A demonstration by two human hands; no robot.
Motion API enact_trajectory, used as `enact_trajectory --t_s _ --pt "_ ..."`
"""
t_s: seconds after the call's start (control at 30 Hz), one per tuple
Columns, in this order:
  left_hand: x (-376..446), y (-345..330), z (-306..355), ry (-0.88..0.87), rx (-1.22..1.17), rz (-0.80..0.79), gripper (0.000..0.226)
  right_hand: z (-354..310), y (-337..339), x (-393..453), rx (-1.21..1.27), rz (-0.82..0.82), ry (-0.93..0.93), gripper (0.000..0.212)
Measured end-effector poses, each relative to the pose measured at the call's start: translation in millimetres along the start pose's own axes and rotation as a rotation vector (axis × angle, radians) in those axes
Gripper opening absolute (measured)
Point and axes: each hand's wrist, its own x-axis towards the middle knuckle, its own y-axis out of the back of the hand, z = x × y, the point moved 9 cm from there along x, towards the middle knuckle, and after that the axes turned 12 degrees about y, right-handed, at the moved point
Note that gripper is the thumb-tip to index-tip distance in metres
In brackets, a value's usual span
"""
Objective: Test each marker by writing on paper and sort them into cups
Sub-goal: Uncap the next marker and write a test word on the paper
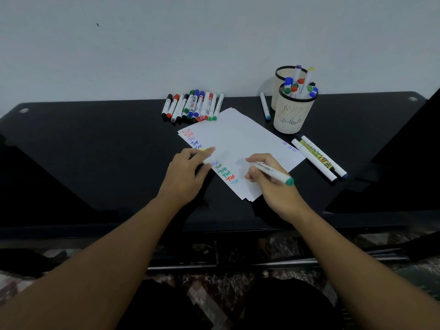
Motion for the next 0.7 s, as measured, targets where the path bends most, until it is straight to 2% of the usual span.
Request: enact_trajectory --t_s 0.07,0.13,0.17,0.23,0.37,0.43,0.5,0.6,0.63,0.7 --pt "4 0 -4 0.054 -0.004 -0.015 0.048 1 -5 0 -0.062 -0.085 0.011 0.048" --pt "5 0 -6 0.075 0.017 -0.005 0.043 6 -13 0 -0.044 -0.181 -0.064 0.079" --pt "5 -1 -7 0.068 0.028 0.006 0.037 7 -15 1 0.009 -0.202 -0.087 0.084" --pt "6 -1 -9 0.056 0.032 0.016 0.027 6 -14 5 0.135 -0.173 -0.105 0.072" --pt "6 3 -10 0.075 -0.021 0.015 0.020 -1 3 17 0.150 0.040 -0.146 0.022" --pt "5 10 -10 0.115 -0.119 0.020 0.019 -3 5 23 0.146 0.059 -0.158 0.015" --pt "2 16 -10 0.143 -0.253 0.015 0.015 -8 -4 28 0.080 -0.069 -0.167 0.022" --pt "-3 21 -7 0.089 -0.291 0.035 0.015 -12 -24 34 -0.338 -0.402 -0.120 0.041" --pt "-5 21 -6 0.062 -0.269 0.052 0.017 -12 -27 37 -0.496 -0.465 -0.080 0.041" --pt "-6 20 -3 0.019 -0.229 0.068 0.019 -14 -28 45 -0.673 -0.478 -0.025 0.028"
